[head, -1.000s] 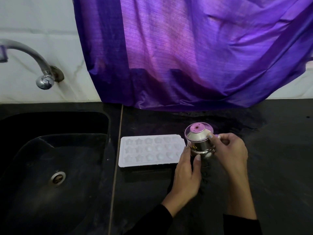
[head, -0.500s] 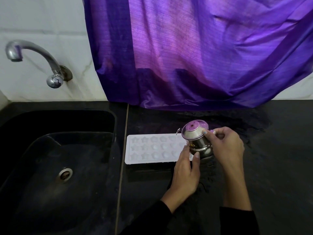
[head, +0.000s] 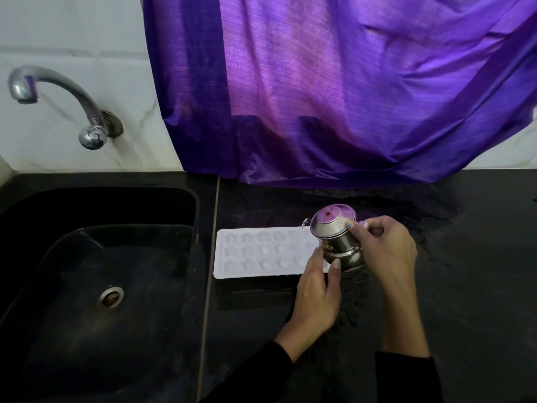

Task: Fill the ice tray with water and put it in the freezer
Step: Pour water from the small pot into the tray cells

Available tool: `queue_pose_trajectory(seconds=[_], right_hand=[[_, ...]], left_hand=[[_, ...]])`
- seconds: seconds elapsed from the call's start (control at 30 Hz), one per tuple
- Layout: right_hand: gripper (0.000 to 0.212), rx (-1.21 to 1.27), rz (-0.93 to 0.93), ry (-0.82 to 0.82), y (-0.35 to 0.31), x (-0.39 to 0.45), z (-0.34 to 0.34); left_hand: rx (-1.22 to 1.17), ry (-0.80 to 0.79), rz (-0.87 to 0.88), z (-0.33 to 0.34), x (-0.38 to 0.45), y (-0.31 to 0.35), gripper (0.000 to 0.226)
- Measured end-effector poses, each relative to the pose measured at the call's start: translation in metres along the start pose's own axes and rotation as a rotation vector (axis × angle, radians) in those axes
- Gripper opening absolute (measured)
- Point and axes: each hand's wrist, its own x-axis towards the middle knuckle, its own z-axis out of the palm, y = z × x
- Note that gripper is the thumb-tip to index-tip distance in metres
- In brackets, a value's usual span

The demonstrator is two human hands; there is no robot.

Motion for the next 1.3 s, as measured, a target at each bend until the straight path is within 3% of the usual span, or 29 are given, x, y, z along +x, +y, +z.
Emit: queue_pose_trajectory(seconds=[0.37,1.3], right_hand=[[0.020,0.183,0.021,-0.003,-0.001,0.000,0.002],[0.023,0.005,-0.050,-0.051,-0.012,-0.007,0.015]], left_hand=[[-0.028,0.037,-0.022,-0.011,-0.002,0.006,0.049],[-0.006,0.061,-0.048,-0.022,-0.011,0.004,0.041]])
